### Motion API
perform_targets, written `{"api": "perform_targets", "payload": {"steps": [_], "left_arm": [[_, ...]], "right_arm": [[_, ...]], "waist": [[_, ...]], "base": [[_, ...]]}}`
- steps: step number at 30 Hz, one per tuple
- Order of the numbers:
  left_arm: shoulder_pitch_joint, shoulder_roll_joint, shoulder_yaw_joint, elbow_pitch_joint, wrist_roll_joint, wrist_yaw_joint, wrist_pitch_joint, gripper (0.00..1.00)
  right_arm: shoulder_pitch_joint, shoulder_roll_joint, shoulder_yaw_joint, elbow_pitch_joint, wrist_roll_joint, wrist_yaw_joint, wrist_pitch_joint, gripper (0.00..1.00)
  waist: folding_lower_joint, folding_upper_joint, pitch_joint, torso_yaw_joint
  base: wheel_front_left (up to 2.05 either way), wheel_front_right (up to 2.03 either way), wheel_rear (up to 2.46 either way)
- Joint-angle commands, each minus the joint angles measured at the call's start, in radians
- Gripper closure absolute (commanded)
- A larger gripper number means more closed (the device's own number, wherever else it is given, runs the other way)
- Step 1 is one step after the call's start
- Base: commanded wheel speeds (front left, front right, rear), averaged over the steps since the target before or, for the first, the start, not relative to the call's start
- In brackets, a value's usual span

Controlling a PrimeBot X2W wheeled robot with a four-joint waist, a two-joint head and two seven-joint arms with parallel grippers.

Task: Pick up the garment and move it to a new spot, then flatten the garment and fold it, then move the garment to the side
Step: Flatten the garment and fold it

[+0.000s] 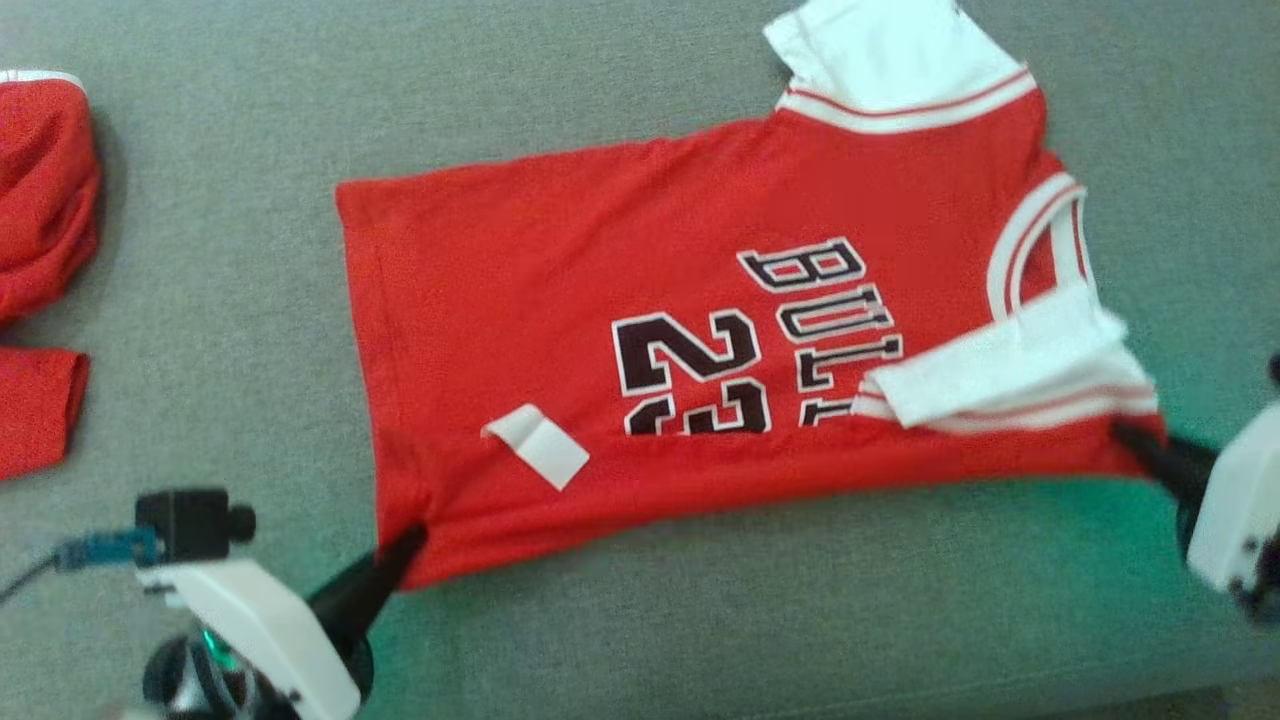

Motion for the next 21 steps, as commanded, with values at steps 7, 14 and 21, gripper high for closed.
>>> {"api": "perform_targets", "payload": {"steps": [7,14,21], "left_arm": [[0.053,-0.006,0.011,0.003,0.047,-0.017,-0.065,1.0],[0.06,-0.005,0.001,0.03,0.098,-0.009,-0.099,0.0],[0.04,0.05,0.061,-0.012,0.146,0.019,-0.127,0.0]], "right_arm": [[0.104,-0.007,0.022,-0.049,-0.05,0.008,-0.05,1.0],[0.092,-0.046,0.07,-0.029,-0.109,0.008,-0.13,0.0],[0.034,-0.146,0.046,-0.128,-0.044,0.008,-0.106,0.0]], "waist": [[0.0002,0.0,-0.008,0.002],[0.0002,0.0,-0.021,0.002],[0.0002,0.0,-0.017,0.003]], "base": [[0.0,0.0,0.0],[0.0,0.0,0.0],[0.0,0.0,0.0]]}}
